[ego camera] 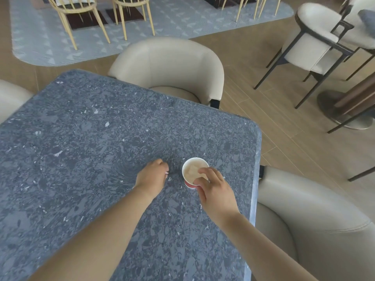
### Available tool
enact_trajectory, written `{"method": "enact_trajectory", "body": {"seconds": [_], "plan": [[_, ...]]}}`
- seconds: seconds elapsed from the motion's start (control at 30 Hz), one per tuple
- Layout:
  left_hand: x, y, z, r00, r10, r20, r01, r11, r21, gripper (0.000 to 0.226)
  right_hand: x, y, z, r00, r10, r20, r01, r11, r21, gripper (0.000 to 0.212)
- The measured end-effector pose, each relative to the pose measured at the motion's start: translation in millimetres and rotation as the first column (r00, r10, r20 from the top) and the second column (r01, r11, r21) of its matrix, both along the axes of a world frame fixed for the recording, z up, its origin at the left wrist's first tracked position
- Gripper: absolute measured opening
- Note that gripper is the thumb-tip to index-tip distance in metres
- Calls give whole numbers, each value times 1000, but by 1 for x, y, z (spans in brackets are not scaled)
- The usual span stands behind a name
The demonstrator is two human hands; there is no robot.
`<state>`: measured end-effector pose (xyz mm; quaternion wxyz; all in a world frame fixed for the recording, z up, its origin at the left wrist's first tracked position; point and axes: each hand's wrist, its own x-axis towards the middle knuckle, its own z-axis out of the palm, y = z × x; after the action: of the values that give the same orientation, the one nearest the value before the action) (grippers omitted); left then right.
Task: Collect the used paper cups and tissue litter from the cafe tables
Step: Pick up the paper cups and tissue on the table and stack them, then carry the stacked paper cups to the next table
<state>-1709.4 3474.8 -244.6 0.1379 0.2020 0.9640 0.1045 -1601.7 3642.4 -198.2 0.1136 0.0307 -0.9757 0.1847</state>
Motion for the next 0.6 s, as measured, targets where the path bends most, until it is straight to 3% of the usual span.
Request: {"method": "enact_trajectory", "body": {"seconds": [0.1,0.17,0.3,0.37,0.47,0.6], "plan": [[5,4,3,998,-58,17,59,997,-50,23,3,-1,1,1000,0,-2,0,1000,4,18],[12,3,9,998,-62,29,62,998,6,22,7,-1,4,1000,-1,-7,2,1000,16,17],[26,4,47,998,44,-36,-29,940,341,11,26,-1,15,1000,2,-6,-2,1000,30,23],[39,9,73,996,-3,-88,43,888,458,8,40,-2,22,1000,-8,-3,8,999,38,26],[69,21,105,983,-166,-78,184,871,457,9,67,-4,39,999,-40,-11,40,999,32,24],[109,34,123,962,-258,-88,270,853,446,20,111,-1,67,993,-109,-38,111,992,52,24]]}}
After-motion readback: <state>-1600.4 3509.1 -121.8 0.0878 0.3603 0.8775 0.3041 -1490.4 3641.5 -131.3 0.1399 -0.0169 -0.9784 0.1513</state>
